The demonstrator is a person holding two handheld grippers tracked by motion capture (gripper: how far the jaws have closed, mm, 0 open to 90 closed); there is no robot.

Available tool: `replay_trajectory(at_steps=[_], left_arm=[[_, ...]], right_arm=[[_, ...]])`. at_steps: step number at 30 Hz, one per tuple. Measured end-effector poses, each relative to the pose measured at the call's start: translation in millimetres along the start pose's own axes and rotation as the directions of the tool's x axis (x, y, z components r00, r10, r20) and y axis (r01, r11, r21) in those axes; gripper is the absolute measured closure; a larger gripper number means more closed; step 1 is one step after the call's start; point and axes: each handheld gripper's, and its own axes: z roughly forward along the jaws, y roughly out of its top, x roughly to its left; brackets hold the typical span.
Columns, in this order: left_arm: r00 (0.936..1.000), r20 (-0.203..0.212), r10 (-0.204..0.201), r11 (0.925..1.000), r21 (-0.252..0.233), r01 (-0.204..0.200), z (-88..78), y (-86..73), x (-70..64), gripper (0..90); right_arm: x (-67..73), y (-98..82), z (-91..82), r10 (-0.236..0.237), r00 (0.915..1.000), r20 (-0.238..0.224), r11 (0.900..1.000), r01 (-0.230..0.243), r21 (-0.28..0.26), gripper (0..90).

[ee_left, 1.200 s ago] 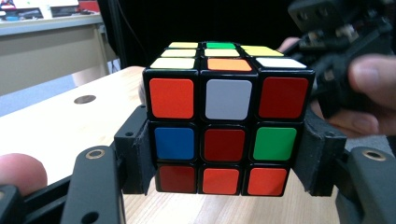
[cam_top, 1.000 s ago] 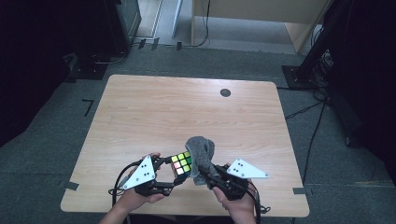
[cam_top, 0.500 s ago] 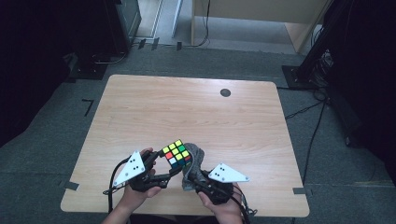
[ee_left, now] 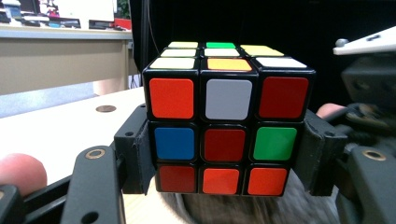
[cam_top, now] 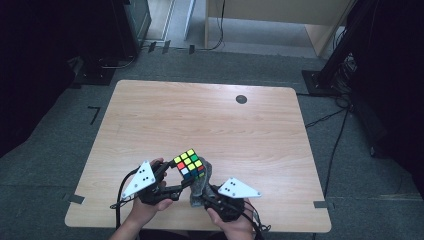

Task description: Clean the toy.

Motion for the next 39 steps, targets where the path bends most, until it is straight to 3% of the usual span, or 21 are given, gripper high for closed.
replay_trajectory(at_steps=[4, 9, 11, 13, 14, 16, 17, 20, 25, 27, 29, 32, 35, 39], left_arm=[[0.9999, 0.011, -0.009, 0.9999, 0.011, 0.009, 3.1, -3.5, -0.2, 33.9], [0.9998, -0.014, 0.012, 0.9992, 0.038, -0.012, 3.5, -3.1, -1.4, 33.9], [0.9999, -0.011, -0.007, 0.9996, 0.028, 0.007, 1.8, -1.8, 0.4, 33.9], [0.9999, -0.007, -0.016, 0.9997, 0.016, 0.016, -0.2, -0.4, 2.0, 33.9], [0.9999, -0.008, -0.012, 0.9998, 0.016, 0.012, -0.7, -0.1, 2.1, 33.9], [0.9999, -0.007, -0.016, 0.9998, 0.012, 0.016, -0.2, -0.6, 2.2, 33.9], [0.9998, -0.004, -0.019, 0.9997, 0.013, 0.019, 0.2, -0.8, 2.4, 33.9], [0.9998, 0.008, -0.019, 0.9995, 0.026, 0.018, 3.7, -2.8, 0.5, 33.9], [0.9999, 0.014, -0.002, 0.9990, 0.045, 0.001, 5.1, -3.3, -2.8, 33.9], [0.9997, 0.020, -0.017, 0.9994, 0.030, 0.016, 1.7, -0.5, -0.2, 33.9], [0.9992, 0.027, -0.030, 0.9995, 0.013, 0.030, -1.7, 2.2, 3.1, 33.9], [0.9983, 0.033, -0.048, 0.9988, 0.015, 0.047, -1.0, 1.4, 4.2, 33.9], [0.9983, 0.042, -0.040, 0.9989, 0.025, 0.039, 4.0, -1.4, 0.0, 34.0], [0.9986, 0.047, -0.025, 0.9987, 0.046, 0.023, 7.6, -5.7, -3.0, 33.9]], right_arm=[[14.0, -0.4, 2.9, -0.093, 0.9955, -0.014, 0.995, 0.093, 0.017, 72.9], [20.3, -5.2, 10.7, -0.127, 0.9837, -0.128, 0.989, 0.135, 0.056, 72.8], [20.9, -6.0, 11.9, -0.163, 0.9811, -0.103, 0.982, 0.172, 0.083, 72.6], [17.6, -4.0, 9.3, -0.194, 0.9798, -0.046, 0.975, 0.198, 0.100, 72.5], [11.8, -1.1, 5.4, -0.179, 0.9836, -0.016, 0.980, 0.180, 0.089, 72.4], [-0.1, 3.8, -2.3, -0.094, 0.9955, 0.013, 0.995, 0.093, 0.047, 72.5], [-3.1, 4.8, -4.1, -0.069, 0.9974, 0.020, 0.997, 0.068, 0.039, 72.5], [5.0, 1.7, -0.1, -0.097, 0.9952, 0.012, 0.994, 0.097, 0.041, 72.5], [23.9, -4.2, 11.7, -0.176, 0.9818, -0.071, 0.981, 0.181, 0.073, 72.4], [22.1, -3.7, 10.9, -0.198, 0.9785, -0.057, 0.976, 0.203, 0.082, 72.3], [14.3, -1.3, 6.7, -0.198, 0.9801, -0.013, 0.977, 0.198, 0.081, 72.4], [-5.2, 4.1, -4.3, -0.104, 0.9932, 0.052, 0.994, 0.101, 0.043, 72.5], [-2.1, 3.7, -3.1, -0.097, 0.9948, 0.028, 0.994, 0.096, 0.047, 72.5], [17.3, -1.3, 7.4, -0.146, 0.9872, -0.063, 0.986, 0.151, 0.077, 72.6]])
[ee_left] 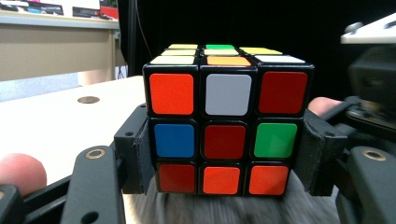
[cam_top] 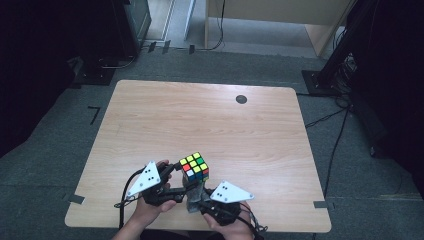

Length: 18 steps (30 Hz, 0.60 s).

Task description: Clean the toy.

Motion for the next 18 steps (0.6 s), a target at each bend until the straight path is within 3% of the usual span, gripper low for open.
replay_trajectory(at_steps=[2, 5, 7, 9, 11, 13, 18], left_arm=[[0.9999, -0.008, 0.009, 0.9999, 0.006, -0.008, -0.2, -0.3, 0.2, 33.9], [0.9997, -0.021, 0.011, 0.9999, -0.002, -0.011, -4.4, 1.9, 3.2, 33.9], [0.9997, -0.025, 0.006, 0.9999, -0.012, -0.006, -7.5, 3.3, 5.6, 33.9], [0.9997, -0.023, 0.001, 0.9998, -0.018, -0.001, -8.4, 3.7, 6.6, 33.9], [0.9998, -0.019, -0.002, 0.9998, -0.017, 0.002, -7.1, 3.4, 5.8, 34.0], [1.0000, -0.008, -0.001, 0.9999, -0.013, 0.000, -4.5, 2.0, 3.8, 33.9], [0.9996, -0.016, 0.022, 0.9997, 0.008, -0.022, -3.1, 0.4, 3.2, 33.9]], right_arm=[[6.0, -1.2, 3.0, -0.029, 0.9988, -0.038, 1.000, 0.030, 0.004, 72.6], [6.1, -2.1, 2.3, -0.057, 0.9979, -0.031, 0.998, 0.058, 0.017, 72.6], [-4.0, -1.9, -3.2, -0.027, 0.9996, 0.009, 1.000, 0.027, 0.008, 72.6], [-17.1, -1.8, -9.9, 0.043, 0.9977, 0.051, 0.999, -0.042, -0.020, 72.6], [-23.2, -1.8, -13.2, 0.091, 0.9940, 0.061, 0.995, -0.089, -0.037, 72.6], [-16.9, -1.4, -10.4, 0.072, 0.9960, 0.052, 0.997, -0.070, -0.033, 72.6], [4.0, -1.9, 2.1, -0.014, 0.9993, -0.035, 1.000, 0.014, 0.001, 72.5]])
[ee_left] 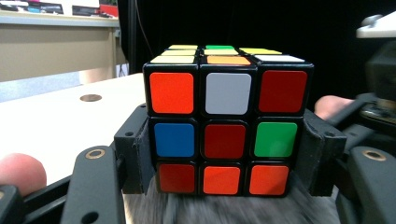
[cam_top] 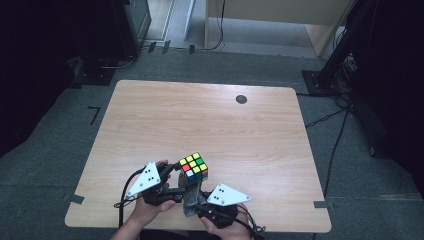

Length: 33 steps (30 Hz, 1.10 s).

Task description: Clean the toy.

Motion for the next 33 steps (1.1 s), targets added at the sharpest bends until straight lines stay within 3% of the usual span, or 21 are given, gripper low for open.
replay_trajectory(at_steps=[3, 5, 7, 10, 14, 16, 17, 19, 21, 23, 24, 26, 28, 30, 31, 33], left_arm=[[0.9998, -0.005, -0.017, 0.9997, -0.018, 0.017, -4.9, 2.5, 4.3, 33.9], [0.9995, -0.002, -0.031, 0.9991, -0.029, 0.031, -6.2, 3.1, 5.6, 34.0], [0.9994, 0.003, -0.033, 0.9989, -0.032, 0.033, -4.9, 2.9, 4.4, 34.0], [0.9998, 0.010, -0.019, 0.9997, -0.014, 0.019, -1.0, 1.1, 1.1, 34.0], [1.0000, -0.003, 0.006, 1.0000, 0.003, -0.006, -0.5, 0.4, -0.4, 33.9], [0.9999, -0.008, 0.006, 1.0000, -0.002, -0.006, -3.3, 1.9, 2.0, 33.9], [0.9999, -0.015, 0.004, 1.0000, -0.004, -0.004, -4.6, 2.1, 3.7, 33.9], [0.9997, -0.023, -0.007, 1.0000, 0.000, 0.007, -5.4, 0.5, 7.0, 33.9], [0.9998, -0.010, -0.016, 0.9998, 0.009, 0.016, -4.8, -1.8, 9.2, 33.9], [0.9999, 0.010, 0.009, 0.9991, 0.041, -0.010, -2.1, -3.7, 7.8, 33.9], [0.9993, 0.013, 0.034, 0.9978, 0.057, -0.035, -0.2, -4.9, 5.7, 33.9], [0.9982, 0.035, 0.050, 0.9958, 0.075, -0.052, 3.2, -6.8, 1.9, 33.9], [0.9963, 0.067, 0.054, 0.9954, 0.075, -0.059, 5.7, -7.4, -1.8, 33.9], [0.9950, 0.079, 0.060, 0.9948, 0.077, -0.067, 6.4, -6.7, -5.1, 33.8], [0.9947, 0.082, 0.062, 0.9944, 0.080, -0.069, 5.8, -6.5, -4.7, 33.9], [0.9940, 0.101, 0.042, 0.9971, 0.058, -0.049, 2.9, -5.6, -2.5, 33.9]], right_arm=[[-5.2, -0.5, -2.0, 0.004, 0.9997, 0.026, 1.000, -0.004, 0.000, 72.5], [-17.4, -0.3, -9.2, 0.061, 0.9938, 0.093, 0.998, -0.059, -0.029, 72.6], [-25.8, 0.0, -16.3, 0.135, 0.9833, 0.122, 0.989, -0.127, -0.069, 72.7], [-16.8, -1.2, -12.0, 0.106, 0.9875, 0.117, 0.993, -0.099, -0.063, 72.6], [-1.5, -4.1, 0.5, 0.043, 0.9982, 0.043, 0.999, -0.042, -0.028, 72.5], [0.6, -4.0, 1.5, -0.001, 0.9988, 0.050, 1.000, 0.002, -0.012, 72.4], [-3.0, -3.6, -0.2, -0.001, 0.9979, 0.065, 1.000, 0.001, -0.007, 72.3], [-17.5, -3.5, -7.3, 0.065, 0.9913, 0.114, 0.998, -0.064, -0.016, 72.3], [-34.3, -2.9, -19.0, 0.148, 0.9740, 0.172, 0.989, -0.141, -0.050, 72.3], [-42.5, 0.1, -31.6, 0.177, 0.9618, 0.209, 0.982, -0.157, -0.108, 72.3], [-44.0, 3.3, -37.9, 0.177, 0.9611, 0.212, 0.979, -0.149, -0.142, 72.3], [-43.8, 11.2, -49.2, 0.154, 0.9606, 0.231, 0.974, -0.108, -0.199, 72.3], [-42.5, 15.8, -55.2, 0.135, 0.9671, 0.216, 0.970, -0.084, -0.229, 72.2], [-41.0, 14.9, -51.8, 0.097, 0.9782, 0.183, 0.979, -0.061, -0.195, 72.4], [-40.8, 12.3, -50.6, 0.094, 0.9776, 0.188, 0.979, -0.056, -0.198, 72.4], [-46.2, 7.2, -48.1, 0.114, 0.9839, 0.138, 0.979, -0.088, -0.183, 72.3]])
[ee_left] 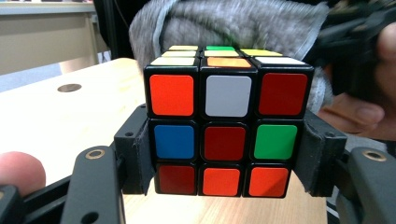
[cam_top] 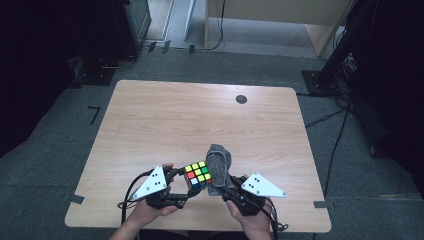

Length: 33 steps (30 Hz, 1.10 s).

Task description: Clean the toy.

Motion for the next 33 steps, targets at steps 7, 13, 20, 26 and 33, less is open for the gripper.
replay_trajectory(at_steps=[7, 13, 20, 26, 33], left_arm=[[0.9998, -0.006, 0.019, 0.9998, 0.000, -0.019, -3.7, 3.3, 2.0, 33.9], [0.9995, -0.016, 0.029, 0.9994, 0.019, -0.029, -0.9, 1.8, 0.3, 33.7], [0.9933, -0.065, 0.095, 0.9945, 0.050, -0.092, -2.2, 2.3, 1.1, 33.9], [0.9630, -0.149, 0.224, 0.9589, 0.210, -0.191, 17.3, -8.5, -10.9, 33.9], [0.9444, -0.133, 0.301, 0.9384, 0.218, -0.268, 22.2, -6.3, -27.2, 33.9]], right_arm=[[-4.9, -8.6, 9.5, -0.039, 0.9990, 0.021, 0.996, 0.037, 0.082, 72.1], [1.9, 1.1, -0.5, -0.033, 0.9994, -0.010, 0.999, 0.033, -0.015, 72.0], [-5.9, -5.6, 5.1, -0.035, 0.9958, 0.084, 0.995, 0.027, 0.091, 71.8], [13.9, 14.7, -10.9, -0.066, 0.9951, 0.073, 0.997, 0.069, -0.039, 71.4], [37.7, 9.2, 6.4, -0.159, 0.9872, 0.011, 0.987, 0.159, 0.007, 70.9]])
